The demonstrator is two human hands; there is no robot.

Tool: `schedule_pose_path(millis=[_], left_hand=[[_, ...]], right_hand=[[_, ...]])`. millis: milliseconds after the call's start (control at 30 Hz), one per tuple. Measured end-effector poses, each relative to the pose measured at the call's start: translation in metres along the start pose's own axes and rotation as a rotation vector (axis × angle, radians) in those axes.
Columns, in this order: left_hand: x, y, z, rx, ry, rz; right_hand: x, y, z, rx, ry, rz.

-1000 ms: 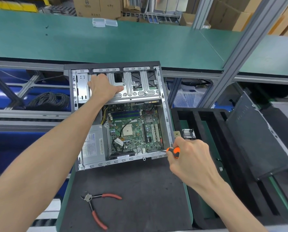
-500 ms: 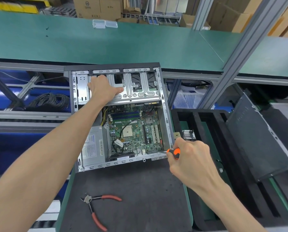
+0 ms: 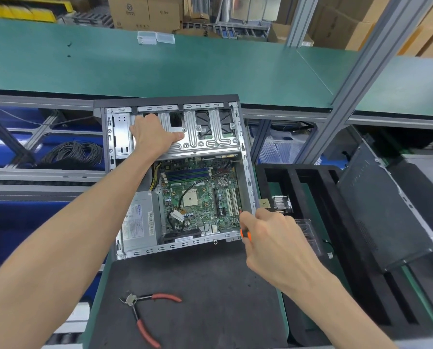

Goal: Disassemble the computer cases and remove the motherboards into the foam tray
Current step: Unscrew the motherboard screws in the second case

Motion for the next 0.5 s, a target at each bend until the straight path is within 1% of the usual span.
schedule_pose_path(millis=[100,133,167,233,267,400,500], left_hand=[[0.001,0.002,-0.002,0.006,0.007,0.003],[0.001,0.002,-0.003,0.009,0.006,0.003],[0.001,0.003,-0.003,0.011,0.004,0.002],[0.001,0.003,-0.003,0.012,-0.002,0.002],[0.001,0.004,-0.003,0.012,-0.005,0.001],[0.001,0.006,-0.004,0.011,-0.003,-0.001],[0.002,0.006,-0.005,0.011,-0.007,0.003]], right_hand=[[0.001,0.0,-0.011,0.108,0.071,0.049],[0.001,-0.001,-0.01,0.099,0.092,0.03],[-0.001,-0.002,-0.005,0.054,0.1,-0.013],[-0.011,-0.001,0.002,-0.037,0.108,-0.137],[-0.015,0.0,0.003,-0.054,0.111,-0.188],[-0.019,0.002,-0.005,-0.082,0.123,-0.3],[-0.02,0.0,-0.015,-0.037,0.102,-0.363]])
Point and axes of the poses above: each hand's wrist, its own y-axis away from the middle knuckle, its own z-axis out of the palm, x = y × z, the point moved 7 cm from there along -y, towards the middle knuckle, and after that the axes turned 6 degrees about y, right-handed, at the moved point
